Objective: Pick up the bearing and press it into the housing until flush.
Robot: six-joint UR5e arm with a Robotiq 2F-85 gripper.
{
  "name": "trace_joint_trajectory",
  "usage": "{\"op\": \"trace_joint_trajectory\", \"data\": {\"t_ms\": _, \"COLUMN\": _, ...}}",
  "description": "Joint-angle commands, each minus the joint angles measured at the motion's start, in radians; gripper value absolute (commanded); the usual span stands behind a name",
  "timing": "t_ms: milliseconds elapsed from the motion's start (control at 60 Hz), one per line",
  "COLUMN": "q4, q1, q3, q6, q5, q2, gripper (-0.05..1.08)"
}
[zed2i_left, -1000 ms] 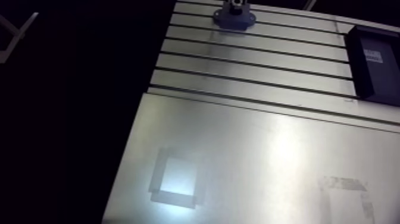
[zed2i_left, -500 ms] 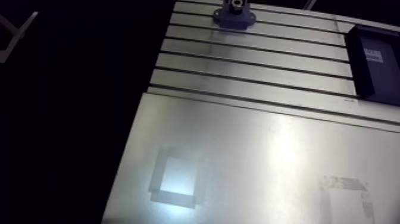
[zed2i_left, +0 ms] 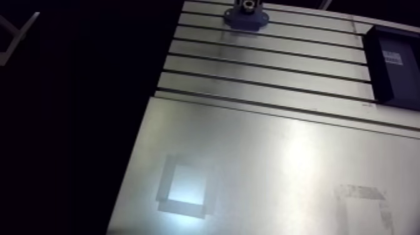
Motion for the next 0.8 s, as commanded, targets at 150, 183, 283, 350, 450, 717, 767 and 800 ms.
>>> {"op": "trace_joint_trajectory", "data": {"t_ms": 150, "q4": 0.000, "q1": 0.001, "q3": 0.002, "q6": 0.000, "q5": 0.000, "q2": 0.000, "gripper": 0.63}}
{"op": "trace_joint_trajectory", "data": {"t_ms": 183, "q4": 0.000, "q1": 0.001, "q3": 0.002, "q6": 0.000, "q5": 0.000, "q2": 0.000, "gripper": 0.63}}
{"op": "trace_joint_trajectory", "data": {"t_ms": 283, "q4": 0.000, "q1": 0.001, "q3": 0.002, "q6": 0.000, "q5": 0.000, "q2": 0.000, "gripper": 0.63}}
{"op": "trace_joint_trajectory", "data": {"t_ms": 350, "q4": 0.000, "q1": 0.001, "q3": 0.002, "q6": 0.000, "q5": 0.000, "q2": 0.001, "gripper": 0.63}}
{"op": "trace_joint_trajectory", "data": {"t_ms": 450, "q4": 0.000, "q1": 0.000, "q3": 0.002, "q6": 0.000, "q5": 0.000, "q2": 0.006, "gripper": 0.63}}
{"op": "trace_joint_trajectory", "data": {"t_ms": 717, "q4": 0.000, "q1": 0.001, "q3": 0.002, "q6": 0.002, "q5": 0.000, "q2": 0.006, "gripper": 0.63}}
{"op": "trace_joint_trajectory", "data": {"t_ms": 767, "q4": 0.000, "q1": 0.000, "q3": 0.002, "q6": 0.002, "q5": 0.000, "q2": 0.006, "gripper": 0.63}}
{"op": "trace_joint_trajectory", "data": {"t_ms": 800, "q4": 0.000, "q1": 0.000, "q3": 0.002, "q6": 0.002, "q5": 0.000, "q2": 0.006, "gripper": 0.63}}
